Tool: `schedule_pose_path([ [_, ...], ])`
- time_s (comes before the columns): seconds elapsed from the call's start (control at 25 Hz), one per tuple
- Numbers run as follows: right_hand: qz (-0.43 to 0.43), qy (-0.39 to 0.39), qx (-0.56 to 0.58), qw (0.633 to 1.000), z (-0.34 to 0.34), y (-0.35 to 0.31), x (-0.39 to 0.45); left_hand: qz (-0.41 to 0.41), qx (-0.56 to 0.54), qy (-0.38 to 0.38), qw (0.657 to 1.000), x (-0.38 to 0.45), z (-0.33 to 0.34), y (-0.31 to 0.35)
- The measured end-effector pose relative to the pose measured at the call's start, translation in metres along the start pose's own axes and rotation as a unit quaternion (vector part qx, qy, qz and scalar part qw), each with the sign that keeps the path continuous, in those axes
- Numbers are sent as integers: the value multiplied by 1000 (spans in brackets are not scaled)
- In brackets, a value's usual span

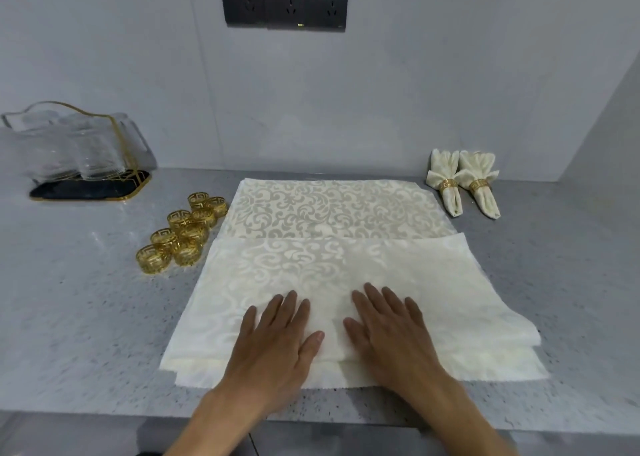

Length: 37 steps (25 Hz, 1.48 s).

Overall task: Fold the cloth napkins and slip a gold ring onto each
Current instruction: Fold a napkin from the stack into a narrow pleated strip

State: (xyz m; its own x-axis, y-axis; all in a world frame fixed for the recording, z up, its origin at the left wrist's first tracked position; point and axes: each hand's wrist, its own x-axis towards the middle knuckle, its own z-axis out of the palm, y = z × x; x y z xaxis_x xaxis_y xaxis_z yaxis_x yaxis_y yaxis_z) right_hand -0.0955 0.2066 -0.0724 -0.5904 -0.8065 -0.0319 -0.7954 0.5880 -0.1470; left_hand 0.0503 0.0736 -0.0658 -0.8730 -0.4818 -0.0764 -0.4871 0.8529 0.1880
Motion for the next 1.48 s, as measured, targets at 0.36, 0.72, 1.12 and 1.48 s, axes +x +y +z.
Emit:
schedule_pose_path([
  [0.36, -24, 38, -21, 999, -1, -17, -3, 10, 55, 70, 996, 2, 4, 3],
  [0.72, 40, -12, -17, 999, 9, 5, -4, -37, 12, -3, 999, -1, 16, -12],
  [1.12, 188, 90, -94, 974, -7, 88, -44, -113, -22, 32, 993, -20, 11, -57],
  [1.48, -120, 54, -20, 991, 11, -76, 8, -107, -78, 104, 986, -23, -8, -63],
])
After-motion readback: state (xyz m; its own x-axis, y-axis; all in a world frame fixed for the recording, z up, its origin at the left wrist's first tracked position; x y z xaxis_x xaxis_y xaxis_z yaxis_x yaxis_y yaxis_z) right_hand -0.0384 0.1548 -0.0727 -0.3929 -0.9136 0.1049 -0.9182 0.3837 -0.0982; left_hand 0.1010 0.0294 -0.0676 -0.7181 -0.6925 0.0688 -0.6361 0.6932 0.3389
